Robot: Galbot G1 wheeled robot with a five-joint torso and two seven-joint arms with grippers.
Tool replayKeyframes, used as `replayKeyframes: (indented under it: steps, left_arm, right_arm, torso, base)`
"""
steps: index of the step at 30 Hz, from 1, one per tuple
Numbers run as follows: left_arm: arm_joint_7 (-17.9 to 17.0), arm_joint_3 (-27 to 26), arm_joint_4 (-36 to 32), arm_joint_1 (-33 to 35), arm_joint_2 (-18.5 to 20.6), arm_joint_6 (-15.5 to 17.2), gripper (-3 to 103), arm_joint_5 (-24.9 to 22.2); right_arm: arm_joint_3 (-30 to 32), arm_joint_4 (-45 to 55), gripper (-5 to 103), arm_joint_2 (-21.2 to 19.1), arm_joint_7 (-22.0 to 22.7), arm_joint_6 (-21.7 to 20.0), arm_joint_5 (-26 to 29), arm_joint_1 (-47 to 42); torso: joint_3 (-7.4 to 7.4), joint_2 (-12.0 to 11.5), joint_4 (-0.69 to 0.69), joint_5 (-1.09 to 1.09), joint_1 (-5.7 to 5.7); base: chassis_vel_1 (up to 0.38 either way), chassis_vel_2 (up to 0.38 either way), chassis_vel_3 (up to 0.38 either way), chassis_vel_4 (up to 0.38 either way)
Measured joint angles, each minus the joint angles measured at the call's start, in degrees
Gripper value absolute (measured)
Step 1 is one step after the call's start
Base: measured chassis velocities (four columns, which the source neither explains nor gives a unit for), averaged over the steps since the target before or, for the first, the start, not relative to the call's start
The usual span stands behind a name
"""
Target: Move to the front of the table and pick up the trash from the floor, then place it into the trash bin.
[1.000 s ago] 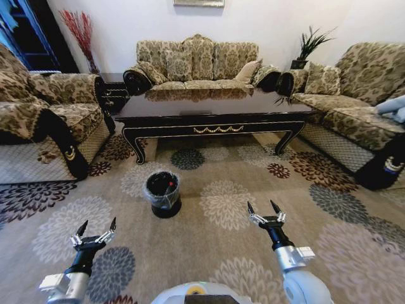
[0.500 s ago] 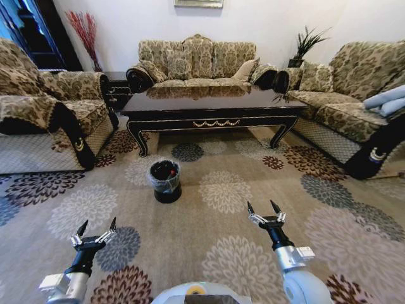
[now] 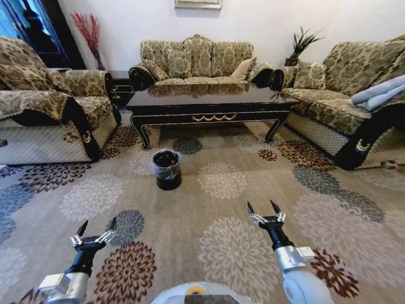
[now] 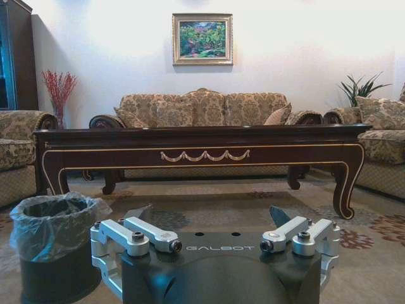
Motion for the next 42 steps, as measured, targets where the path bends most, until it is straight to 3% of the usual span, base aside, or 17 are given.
replayKeyframes:
  steps: [42]
  left_arm:
    - [0.0,0.0,0.0,0.0,0.0,0.01,100,0.0]
  right_arm:
    - [0.0,0.0,100,0.0,0.0,0.0,0.0,0.0]
  torso:
    - [0.0,0.0,0.0,0.02,0.0]
  base:
    - [0.216,-0.222,-0.217,0.22]
